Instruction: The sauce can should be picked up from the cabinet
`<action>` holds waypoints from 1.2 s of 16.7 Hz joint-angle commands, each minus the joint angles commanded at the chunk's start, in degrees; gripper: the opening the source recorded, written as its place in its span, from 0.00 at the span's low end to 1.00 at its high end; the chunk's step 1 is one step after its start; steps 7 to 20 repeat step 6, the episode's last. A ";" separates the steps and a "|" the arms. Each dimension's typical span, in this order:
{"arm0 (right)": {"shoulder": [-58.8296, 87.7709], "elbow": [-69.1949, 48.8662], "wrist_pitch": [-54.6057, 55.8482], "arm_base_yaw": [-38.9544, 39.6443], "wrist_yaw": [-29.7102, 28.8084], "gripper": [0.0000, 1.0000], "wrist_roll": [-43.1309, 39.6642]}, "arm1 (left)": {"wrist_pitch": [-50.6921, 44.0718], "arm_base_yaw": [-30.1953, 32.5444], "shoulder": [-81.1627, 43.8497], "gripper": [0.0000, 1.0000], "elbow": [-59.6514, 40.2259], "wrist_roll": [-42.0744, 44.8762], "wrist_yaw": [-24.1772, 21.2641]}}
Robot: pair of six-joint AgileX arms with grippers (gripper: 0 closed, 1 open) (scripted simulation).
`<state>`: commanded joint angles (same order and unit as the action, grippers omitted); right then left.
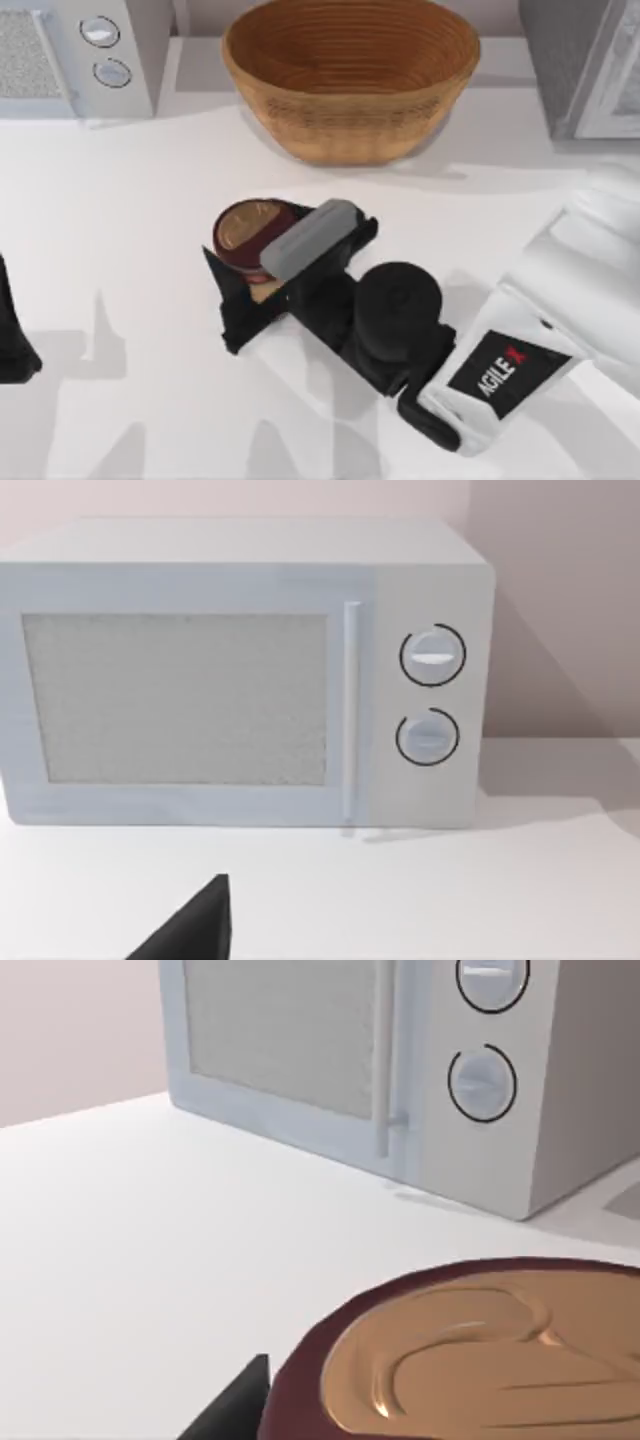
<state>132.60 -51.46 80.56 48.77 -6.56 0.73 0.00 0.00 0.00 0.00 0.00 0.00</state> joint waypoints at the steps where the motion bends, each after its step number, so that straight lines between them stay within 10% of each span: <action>1: 0.00 0.00 0.00 0.00 0.00 1.00 0.00 | 0.00 0.00 0.00 1.00 0.00 0.00 0.00; 20: 0.00 0.00 0.00 0.00 0.00 1.00 0.00 | 0.00 0.00 0.00 1.00 0.00 0.00 0.00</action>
